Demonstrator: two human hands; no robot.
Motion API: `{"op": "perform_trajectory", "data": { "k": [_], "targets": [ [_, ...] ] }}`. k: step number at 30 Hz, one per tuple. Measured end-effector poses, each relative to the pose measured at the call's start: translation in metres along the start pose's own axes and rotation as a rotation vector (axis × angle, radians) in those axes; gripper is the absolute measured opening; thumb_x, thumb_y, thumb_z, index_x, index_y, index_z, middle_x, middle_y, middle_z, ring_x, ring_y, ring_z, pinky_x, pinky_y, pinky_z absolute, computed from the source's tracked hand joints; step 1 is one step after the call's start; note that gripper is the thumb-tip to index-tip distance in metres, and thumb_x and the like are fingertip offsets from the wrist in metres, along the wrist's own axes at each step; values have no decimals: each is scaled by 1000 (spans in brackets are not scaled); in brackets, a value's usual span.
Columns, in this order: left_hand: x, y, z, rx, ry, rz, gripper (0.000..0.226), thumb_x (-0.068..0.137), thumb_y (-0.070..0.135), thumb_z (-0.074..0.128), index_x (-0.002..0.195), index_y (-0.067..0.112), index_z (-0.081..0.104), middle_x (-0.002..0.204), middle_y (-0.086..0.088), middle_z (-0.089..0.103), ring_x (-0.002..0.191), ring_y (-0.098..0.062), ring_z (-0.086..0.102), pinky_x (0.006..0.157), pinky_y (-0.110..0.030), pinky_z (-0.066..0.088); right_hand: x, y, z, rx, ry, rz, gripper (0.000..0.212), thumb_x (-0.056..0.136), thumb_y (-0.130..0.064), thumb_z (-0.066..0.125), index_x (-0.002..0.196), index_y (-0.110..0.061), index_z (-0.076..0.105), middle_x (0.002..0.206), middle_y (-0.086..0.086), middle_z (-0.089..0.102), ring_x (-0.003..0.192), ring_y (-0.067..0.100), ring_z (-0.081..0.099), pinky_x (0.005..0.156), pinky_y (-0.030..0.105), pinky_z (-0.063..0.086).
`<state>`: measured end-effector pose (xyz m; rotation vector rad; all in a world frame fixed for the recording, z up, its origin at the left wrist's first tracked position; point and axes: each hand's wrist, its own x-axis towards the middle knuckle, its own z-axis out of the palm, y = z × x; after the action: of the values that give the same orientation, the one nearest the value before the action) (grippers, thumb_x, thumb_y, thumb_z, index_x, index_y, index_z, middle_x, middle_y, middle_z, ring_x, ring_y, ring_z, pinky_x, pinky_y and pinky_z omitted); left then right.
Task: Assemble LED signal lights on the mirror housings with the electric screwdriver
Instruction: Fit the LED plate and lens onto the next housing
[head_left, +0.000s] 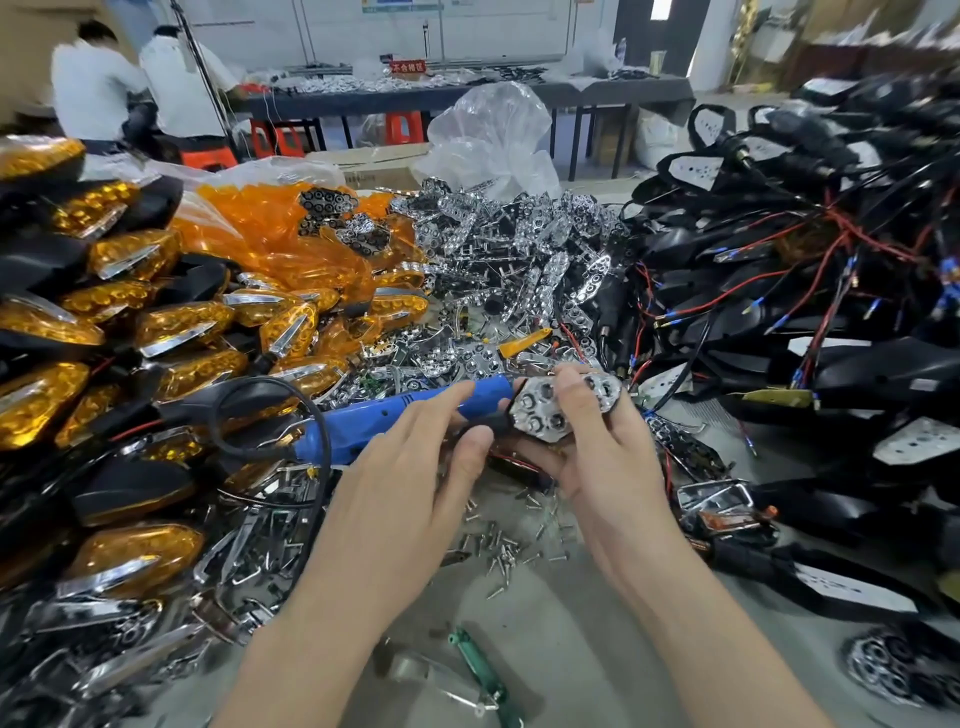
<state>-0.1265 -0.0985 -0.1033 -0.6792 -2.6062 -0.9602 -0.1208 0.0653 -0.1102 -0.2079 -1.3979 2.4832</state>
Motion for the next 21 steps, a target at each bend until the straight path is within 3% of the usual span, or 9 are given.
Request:
{"op": "perform_trajectory", "data": {
  "k": [4, 8, 12, 15, 21],
  "targets": [
    [1, -5, -3, 73, -32, -29, 48, 95, 63, 27, 135, 44, 45, 102, 25, 60, 91, -2, 58, 75, -33, 52, 7, -10, -11, 33, 116, -13, 22, 102, -29, 61, 113, -10, 65, 115, 22, 72, 109, 37, 72, 74, 38, 63],
    [1, -7, 1, 125, -3, -28, 27, 97, 53, 36, 117, 44, 52, 94, 26, 63, 82, 0, 60, 64, -22, 49, 8, -16, -15, 41, 168, -14, 17, 103, -27, 61, 107, -12, 65, 118, 30, 66, 112, 43, 69, 72, 36, 63],
    [2, -11, 3, 84, 36, -48, 24, 95, 57, 33, 105, 44, 50, 88, 27, 60, 83, 0, 59, 61, -20, 49, 8, -16, -16, 23, 162, -31, 15, 103, -27, 60, 107, -12, 64, 112, 24, 70, 111, 40, 70, 71, 35, 63],
    [1, -11, 3, 73, 57, -33, 24, 95, 56, 34, 104, 42, 52, 90, 26, 60, 81, -2, 60, 64, -29, 53, 7, -16, -16, 6, 148, -38, 17, 103, -28, 60, 107, -12, 63, 106, 17, 67, 108, 38, 72, 73, 36, 63],
    [1, -9, 1, 53, 64, -27, 18, 96, 52, 38, 102, 42, 52, 90, 25, 59, 82, -1, 59, 62, -28, 53, 6, -15, -15, 20, 115, -57, 15, 104, -27, 59, 107, -12, 63, 103, 14, 70, 106, 38, 73, 72, 36, 63]
  ]
}}
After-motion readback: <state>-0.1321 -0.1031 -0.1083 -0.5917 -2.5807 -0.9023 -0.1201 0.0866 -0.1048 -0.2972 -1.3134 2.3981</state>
